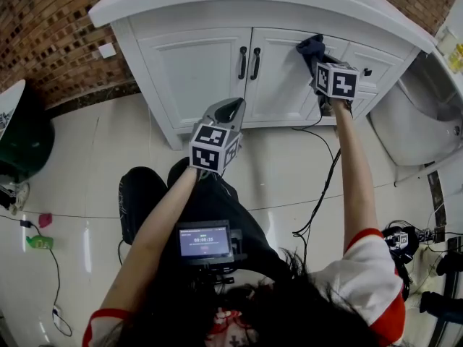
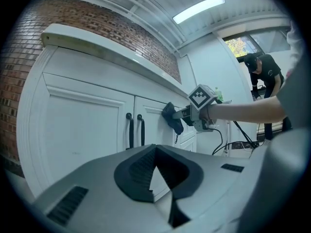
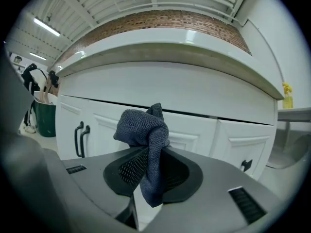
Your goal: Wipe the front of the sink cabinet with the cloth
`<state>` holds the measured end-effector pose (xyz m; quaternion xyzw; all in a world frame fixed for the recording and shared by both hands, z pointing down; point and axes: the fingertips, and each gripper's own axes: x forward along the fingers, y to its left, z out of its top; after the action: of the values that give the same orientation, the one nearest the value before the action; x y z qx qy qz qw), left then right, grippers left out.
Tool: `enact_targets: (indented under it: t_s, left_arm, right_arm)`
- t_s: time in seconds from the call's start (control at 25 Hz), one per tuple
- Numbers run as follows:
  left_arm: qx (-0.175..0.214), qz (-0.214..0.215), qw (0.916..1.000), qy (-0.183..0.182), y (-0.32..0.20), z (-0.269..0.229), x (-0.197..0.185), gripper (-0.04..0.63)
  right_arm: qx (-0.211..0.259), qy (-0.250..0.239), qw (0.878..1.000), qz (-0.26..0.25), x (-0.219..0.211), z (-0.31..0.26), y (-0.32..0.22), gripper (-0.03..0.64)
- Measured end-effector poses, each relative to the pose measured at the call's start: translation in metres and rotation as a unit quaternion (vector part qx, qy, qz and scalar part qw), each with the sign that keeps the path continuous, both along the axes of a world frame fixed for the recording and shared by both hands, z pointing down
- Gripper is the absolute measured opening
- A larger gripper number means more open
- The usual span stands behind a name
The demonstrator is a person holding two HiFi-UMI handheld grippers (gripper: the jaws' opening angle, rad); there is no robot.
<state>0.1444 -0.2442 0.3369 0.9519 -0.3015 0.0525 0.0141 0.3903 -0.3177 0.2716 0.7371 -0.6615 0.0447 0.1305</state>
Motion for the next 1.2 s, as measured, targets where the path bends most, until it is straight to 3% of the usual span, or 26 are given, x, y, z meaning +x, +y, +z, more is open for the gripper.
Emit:
enact_targets:
  t_s: [0.24,0.44,0.76,1.2]
  left_arm:
    - [-0.009,0.003,1.0000,0.001,0.001,0.006,0.008,0.035]
    - [-0.015,0.001,0.9999,-0.005,-0.001,0.014,0.011,0.035]
    - [-0.023,-0.008,0.9997,0.002,0.000,0.016,0.006,0.035]
    - [-0.025,-0.026,0.9993,0.011,0.000,0.012,-0.022,0.035]
  right_arm:
    - [-0.021,0.001,0.998,0.057,0.065,0.013,0.018,0.087]
    - [-0.020,0.007,0.998,0.052,0.068,0.014,0.021,0.087]
    - [0.006,-0.003,0.999,-0.044,-0.025,0.016,0.008,0.087]
    - [-0.014,-0.004,0.993,-0.121,-0.123,0.042,-0.016,0.087]
